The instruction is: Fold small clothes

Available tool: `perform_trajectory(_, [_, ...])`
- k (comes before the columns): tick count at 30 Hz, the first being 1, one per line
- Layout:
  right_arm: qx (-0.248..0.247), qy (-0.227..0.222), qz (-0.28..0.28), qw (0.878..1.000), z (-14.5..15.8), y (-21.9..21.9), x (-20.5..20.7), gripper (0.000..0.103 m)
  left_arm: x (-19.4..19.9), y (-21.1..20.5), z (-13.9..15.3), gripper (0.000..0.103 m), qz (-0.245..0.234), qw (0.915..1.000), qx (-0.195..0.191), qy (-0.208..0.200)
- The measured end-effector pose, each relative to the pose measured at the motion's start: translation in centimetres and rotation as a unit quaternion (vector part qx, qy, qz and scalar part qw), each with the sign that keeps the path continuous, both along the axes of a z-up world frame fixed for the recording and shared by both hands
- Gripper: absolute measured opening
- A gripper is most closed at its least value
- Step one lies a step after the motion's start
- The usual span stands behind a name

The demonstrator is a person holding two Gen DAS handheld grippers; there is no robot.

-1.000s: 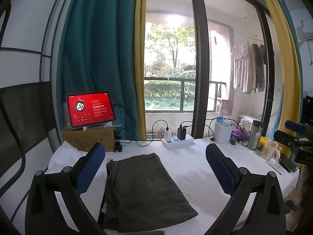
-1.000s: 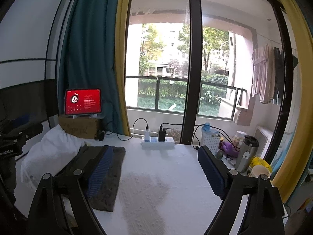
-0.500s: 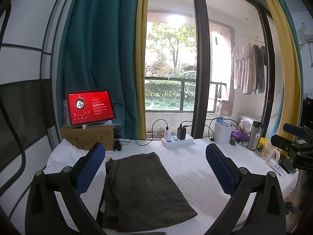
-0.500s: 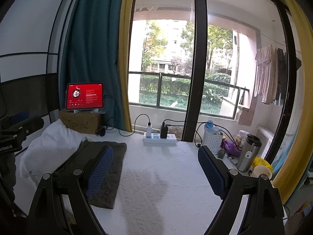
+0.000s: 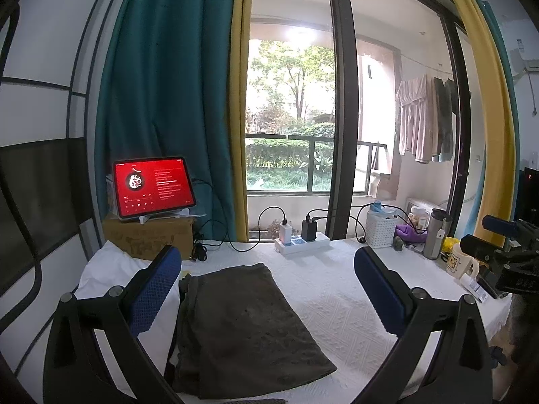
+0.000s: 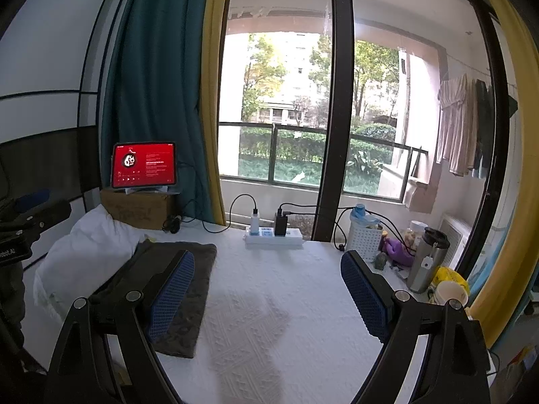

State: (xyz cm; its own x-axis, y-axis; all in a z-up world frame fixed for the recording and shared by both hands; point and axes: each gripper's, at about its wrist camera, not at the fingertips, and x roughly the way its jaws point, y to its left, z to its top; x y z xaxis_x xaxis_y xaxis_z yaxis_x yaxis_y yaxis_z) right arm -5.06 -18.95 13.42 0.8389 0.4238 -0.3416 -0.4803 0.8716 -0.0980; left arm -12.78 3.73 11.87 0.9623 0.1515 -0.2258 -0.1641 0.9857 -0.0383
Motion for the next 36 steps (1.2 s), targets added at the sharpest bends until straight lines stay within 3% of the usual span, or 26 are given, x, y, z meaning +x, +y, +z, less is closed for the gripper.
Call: perform_trajectory(36, [-0.003, 0.002, 0.002, 1.000, -0.25, -0.15, -0.02, 0.090, 0.08, -0.35, -0.05, 0.102, -0.003, 1.0000, -0.001, 0.003])
